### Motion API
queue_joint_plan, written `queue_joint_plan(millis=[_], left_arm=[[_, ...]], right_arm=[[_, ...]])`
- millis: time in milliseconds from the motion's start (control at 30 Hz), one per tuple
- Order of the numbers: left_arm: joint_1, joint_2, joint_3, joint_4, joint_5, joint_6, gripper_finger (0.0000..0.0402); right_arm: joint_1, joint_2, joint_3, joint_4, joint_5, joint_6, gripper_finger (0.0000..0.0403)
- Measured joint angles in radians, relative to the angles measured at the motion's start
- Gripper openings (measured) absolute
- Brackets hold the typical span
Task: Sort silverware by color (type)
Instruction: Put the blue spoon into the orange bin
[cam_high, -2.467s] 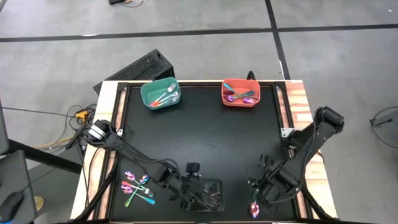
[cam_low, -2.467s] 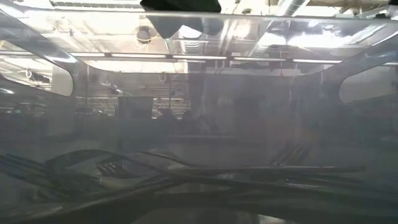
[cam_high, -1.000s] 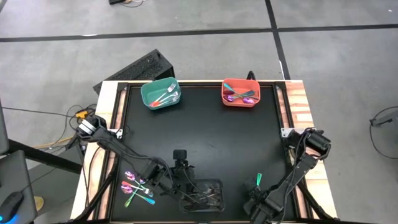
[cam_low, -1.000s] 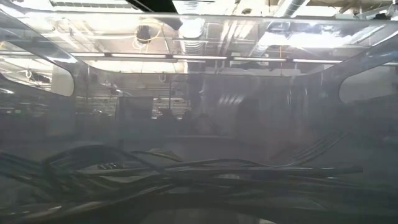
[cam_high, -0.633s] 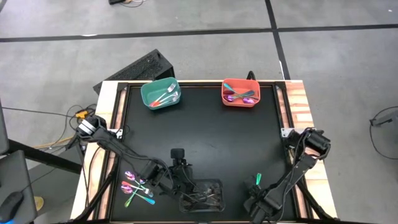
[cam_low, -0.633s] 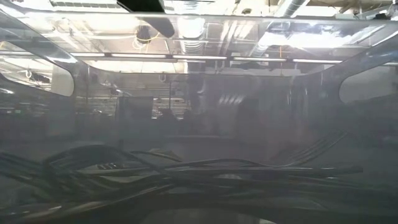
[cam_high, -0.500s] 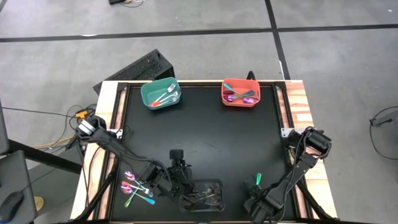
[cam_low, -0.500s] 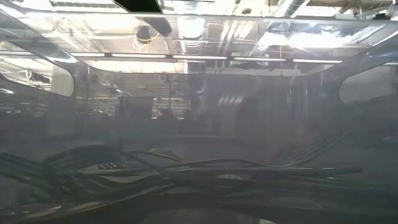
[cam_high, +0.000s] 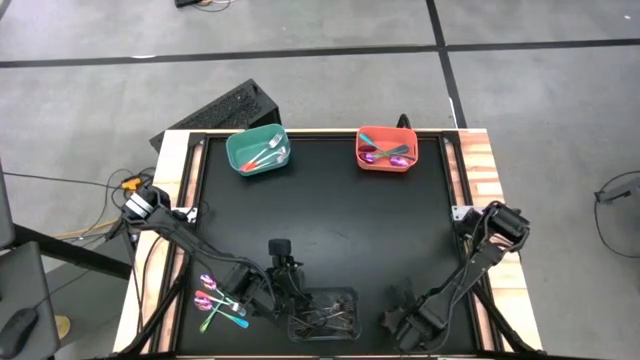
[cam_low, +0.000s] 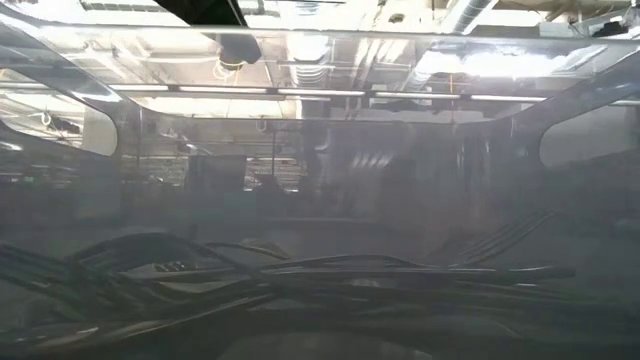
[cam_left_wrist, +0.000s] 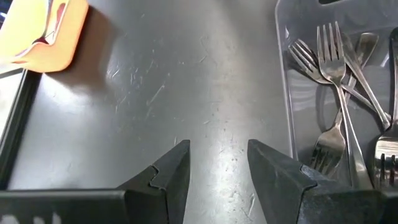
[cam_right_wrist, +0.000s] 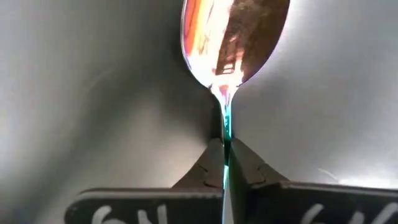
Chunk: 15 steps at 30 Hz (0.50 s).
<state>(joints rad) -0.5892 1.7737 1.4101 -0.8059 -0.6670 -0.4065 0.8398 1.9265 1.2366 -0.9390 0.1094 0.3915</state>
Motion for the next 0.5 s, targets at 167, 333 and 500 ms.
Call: queue_joint_plan(millis=[167, 333, 500], left_arm=[[0.002, 0.0, 0.0, 0.003, -0.021, -0.004, 0.0148], [0.016, 0.0, -0.057, 0.073, -0.05, 0.013, 0.0148], [0.091, 0.001, -0.185, 0.314, 0.019, 0.12, 0.0148]], right_arm=[[-0.029, -0.047, -0.009, -0.182, 0.186, 0.252, 0.0011], [-0.073, -0.147, -0.005, -0.363, 0.447, 0.304, 0.0006], [-0.292, -0.339, -0.066, -0.436, 0.773, 0.254, 0.0006]])
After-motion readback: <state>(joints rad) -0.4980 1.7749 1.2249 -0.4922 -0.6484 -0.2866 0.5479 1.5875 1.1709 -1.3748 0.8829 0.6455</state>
